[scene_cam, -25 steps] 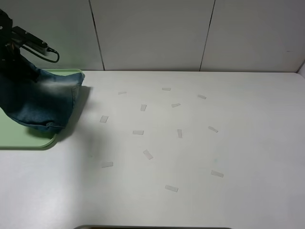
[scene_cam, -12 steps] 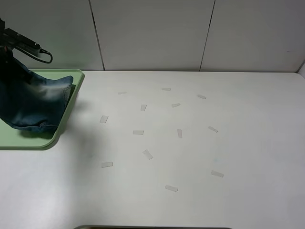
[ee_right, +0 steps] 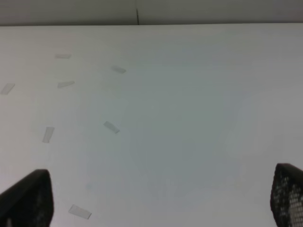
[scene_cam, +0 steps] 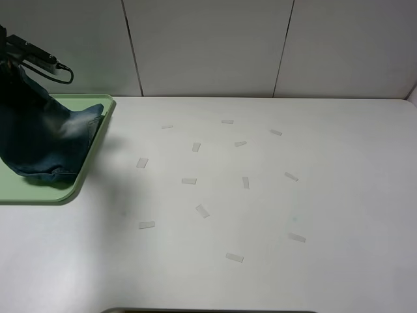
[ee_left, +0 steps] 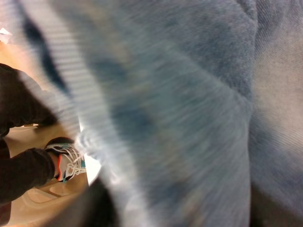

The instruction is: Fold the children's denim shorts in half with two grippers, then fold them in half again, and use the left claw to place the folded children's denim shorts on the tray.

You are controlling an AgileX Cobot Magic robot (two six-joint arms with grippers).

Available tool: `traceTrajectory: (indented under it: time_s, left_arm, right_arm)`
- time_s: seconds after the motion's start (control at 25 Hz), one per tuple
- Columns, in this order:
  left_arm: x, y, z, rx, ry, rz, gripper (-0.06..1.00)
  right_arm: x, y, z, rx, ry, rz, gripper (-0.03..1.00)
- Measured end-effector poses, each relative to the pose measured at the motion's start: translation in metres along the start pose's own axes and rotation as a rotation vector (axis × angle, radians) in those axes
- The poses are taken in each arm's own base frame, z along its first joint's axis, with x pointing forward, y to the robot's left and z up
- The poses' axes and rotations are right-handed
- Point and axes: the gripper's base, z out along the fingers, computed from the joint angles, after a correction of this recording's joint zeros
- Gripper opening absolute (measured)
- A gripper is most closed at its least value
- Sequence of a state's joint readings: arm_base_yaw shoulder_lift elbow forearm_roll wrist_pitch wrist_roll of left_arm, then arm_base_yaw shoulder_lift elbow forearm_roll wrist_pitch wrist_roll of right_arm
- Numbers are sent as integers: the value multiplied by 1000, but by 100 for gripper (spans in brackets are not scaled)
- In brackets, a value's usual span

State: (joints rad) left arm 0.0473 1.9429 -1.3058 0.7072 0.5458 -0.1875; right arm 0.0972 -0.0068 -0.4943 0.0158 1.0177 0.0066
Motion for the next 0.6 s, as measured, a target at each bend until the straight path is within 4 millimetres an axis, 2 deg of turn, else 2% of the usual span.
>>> traceTrajectory:
  time_s: [0.08,0.16,0.28,0.6]
  left_arm:
    - [0,0,0,0,0,-21,77]
    - [0,0,0,0,-1,-50,91]
    - [0,0,0,0,-1,-75,97]
    - [0,-1,0,16,3,-105,99]
  right_arm:
    - [0,0,0,0,0,0,69]
    - [0,0,0,0,0,0,69]
    - [0,0,0,0,0,0,69]
    - [0,0,0,0,0,0,69]
